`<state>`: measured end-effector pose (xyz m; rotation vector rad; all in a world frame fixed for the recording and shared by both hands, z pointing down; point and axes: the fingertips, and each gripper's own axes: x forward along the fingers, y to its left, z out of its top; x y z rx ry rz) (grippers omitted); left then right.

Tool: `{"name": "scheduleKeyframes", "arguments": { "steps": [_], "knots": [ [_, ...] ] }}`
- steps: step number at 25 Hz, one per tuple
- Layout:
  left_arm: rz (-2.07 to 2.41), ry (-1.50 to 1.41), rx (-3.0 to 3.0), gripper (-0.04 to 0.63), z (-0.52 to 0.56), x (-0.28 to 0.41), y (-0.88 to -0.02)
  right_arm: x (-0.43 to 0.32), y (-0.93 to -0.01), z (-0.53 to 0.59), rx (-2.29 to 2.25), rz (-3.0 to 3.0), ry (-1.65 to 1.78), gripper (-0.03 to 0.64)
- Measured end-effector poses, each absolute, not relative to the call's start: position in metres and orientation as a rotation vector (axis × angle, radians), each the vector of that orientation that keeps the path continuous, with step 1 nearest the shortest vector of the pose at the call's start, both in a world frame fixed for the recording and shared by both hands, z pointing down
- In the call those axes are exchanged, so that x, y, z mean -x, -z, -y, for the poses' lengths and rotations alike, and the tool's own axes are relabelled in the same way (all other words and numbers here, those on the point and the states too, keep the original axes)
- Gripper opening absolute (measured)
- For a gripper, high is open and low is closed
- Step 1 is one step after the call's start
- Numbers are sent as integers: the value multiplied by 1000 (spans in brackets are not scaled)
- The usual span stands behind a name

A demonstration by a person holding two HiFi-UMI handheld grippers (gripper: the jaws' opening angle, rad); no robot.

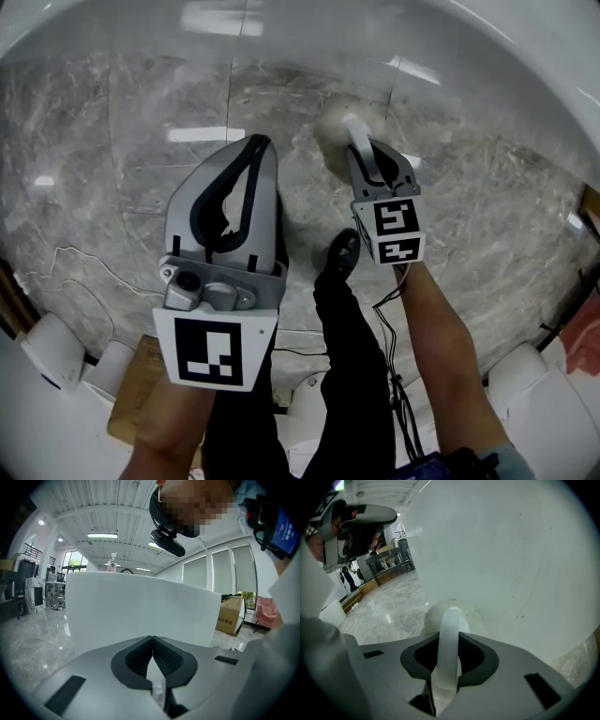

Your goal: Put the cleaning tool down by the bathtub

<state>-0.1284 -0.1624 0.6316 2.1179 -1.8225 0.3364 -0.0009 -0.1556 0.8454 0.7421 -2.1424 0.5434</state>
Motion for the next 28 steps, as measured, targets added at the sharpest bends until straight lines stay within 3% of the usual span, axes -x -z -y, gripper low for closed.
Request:
{"name": "scheduleKeyframes", "arguments": {
  "steps": [28],
  "knots": [
    [1853,-353,-2088,17,158,127,-665,26,-961,162,-58,2047,-141,101]
  ]
}}
